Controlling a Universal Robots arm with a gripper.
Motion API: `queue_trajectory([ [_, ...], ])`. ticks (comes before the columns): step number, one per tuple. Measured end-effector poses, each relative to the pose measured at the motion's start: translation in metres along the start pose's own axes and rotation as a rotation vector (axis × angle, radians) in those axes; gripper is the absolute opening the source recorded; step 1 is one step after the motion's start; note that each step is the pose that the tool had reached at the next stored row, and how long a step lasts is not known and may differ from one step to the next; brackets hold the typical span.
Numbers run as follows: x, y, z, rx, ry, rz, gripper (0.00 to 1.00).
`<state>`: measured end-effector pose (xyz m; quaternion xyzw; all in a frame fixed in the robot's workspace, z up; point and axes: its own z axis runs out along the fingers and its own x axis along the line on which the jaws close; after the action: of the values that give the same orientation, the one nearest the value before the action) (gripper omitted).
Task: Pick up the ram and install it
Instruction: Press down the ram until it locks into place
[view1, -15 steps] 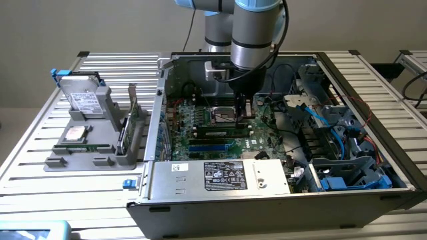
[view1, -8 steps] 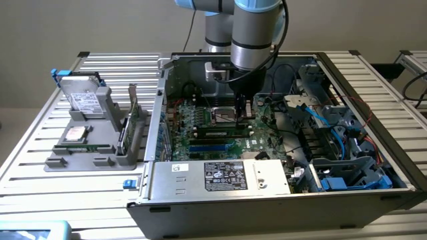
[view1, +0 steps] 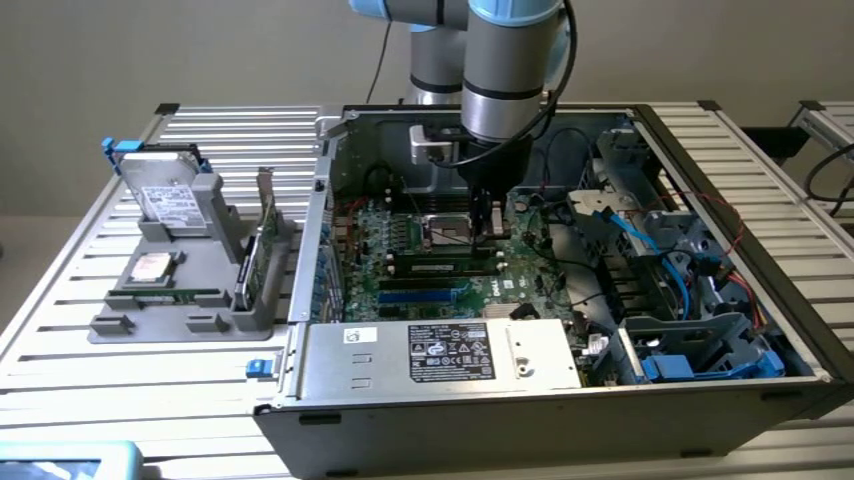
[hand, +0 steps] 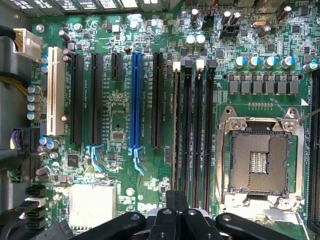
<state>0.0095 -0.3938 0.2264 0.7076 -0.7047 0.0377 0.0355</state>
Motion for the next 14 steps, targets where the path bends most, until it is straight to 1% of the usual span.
queue_trajectory([
  [3,0.001,0.0024,-0.0084,0.0001,0.0007,0.0,0.11],
  [5,0.001,0.007,-0.0103,0.0006,0.0008,0.0,0.11],
  [14,0.001,0.0395,-0.01,0.0089,0.0001,0.001,0.11],
])
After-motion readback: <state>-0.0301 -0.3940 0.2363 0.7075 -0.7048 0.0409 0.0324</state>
